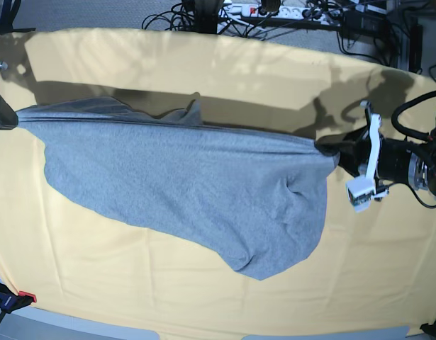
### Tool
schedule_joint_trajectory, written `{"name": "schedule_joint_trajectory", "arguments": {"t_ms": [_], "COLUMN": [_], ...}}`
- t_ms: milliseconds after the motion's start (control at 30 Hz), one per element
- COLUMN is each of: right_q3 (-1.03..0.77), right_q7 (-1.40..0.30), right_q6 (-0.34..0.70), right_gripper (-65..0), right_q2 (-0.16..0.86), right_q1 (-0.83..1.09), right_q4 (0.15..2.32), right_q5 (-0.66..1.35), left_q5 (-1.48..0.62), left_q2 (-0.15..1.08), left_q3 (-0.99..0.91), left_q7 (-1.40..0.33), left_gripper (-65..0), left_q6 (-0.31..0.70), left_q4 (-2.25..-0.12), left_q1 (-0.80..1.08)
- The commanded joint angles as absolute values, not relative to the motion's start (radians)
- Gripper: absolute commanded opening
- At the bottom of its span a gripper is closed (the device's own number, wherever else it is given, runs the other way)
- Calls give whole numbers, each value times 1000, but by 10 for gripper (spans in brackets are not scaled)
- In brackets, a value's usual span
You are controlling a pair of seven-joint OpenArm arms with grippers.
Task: Layout the t-shirt on the table in an organized manner, then fold the t-shirt properly
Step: 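Move the left gripper back onto the shirt and release it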
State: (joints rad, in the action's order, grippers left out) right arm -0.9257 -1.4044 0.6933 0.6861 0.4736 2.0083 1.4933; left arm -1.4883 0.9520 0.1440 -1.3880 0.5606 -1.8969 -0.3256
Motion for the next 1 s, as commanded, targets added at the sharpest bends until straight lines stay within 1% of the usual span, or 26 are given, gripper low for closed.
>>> {"name": "schedule_joint_trajectory", "arguments": {"t_ms": [0, 100, 233, 400, 433, 467, 500, 567, 667, 833, 867, 967], "right_q3": [-941, -935, -857, -689, -664, -640, -618, -571, -500, -393, -378, -358], "right_q7": [-1396, -1396, -1396, -1396, -1396, -1342, -1260, -1104, -946, -817, -799, -785], "right_q6": [698, 698, 698, 698, 698, 698, 698, 698, 698, 696, 676, 599], "right_gripper": [-650, -650, -650, -650, -650, -650, -650, -650, -650, -650, -650, -650], "right_q2": [713, 712, 712, 712, 712, 712, 712, 712, 708, 681, 673, 641], "right_q1": [471, 471, 471, 471, 471, 471, 470, 465, 439, 303, 273, 179], "right_q4": [2016, 2016, 2016, 2006, 2003, 1998, 1993, 1986, 1971, 1867, 1840, 1763], "right_q5": [1484, 1484, 1484, 1484, 1419, 1346, 1271, 1128, 928, 741, 709, 628], "left_q5": [-1484, -1484, -1484, -1484, -1484, -1481, -1431, -1304, -1116, -891, -854, -732], "left_q2": [990, 1000, 942, 848, 833, 818, 806, 783, 739, 641, 624, 587], "left_q3": [131, 131, 131, 131, 131, 131, 131, 131, 131, 131, 131, 131], "left_q7": [-1396, -1396, -1396, -1396, -1396, -1396, -1396, -1254, -1045, -849, -821, -744], "left_gripper": [-650, -650, -650, -650, -650, -650, -650, -650, -650, -650, -650, -650], "left_q6": [571, 635, 697, 698, 698, 698, 698, 698, 698, 698, 698, 619], "left_q4": [-1927, -1961, -1917, -1830, -1808, -1786, -1760, -1704, -1619, -1514, -1503, -1493], "left_q1": [-324, -267, -198, -179, -184, -189, -192, -197, -198, -221, -230, -259]}}
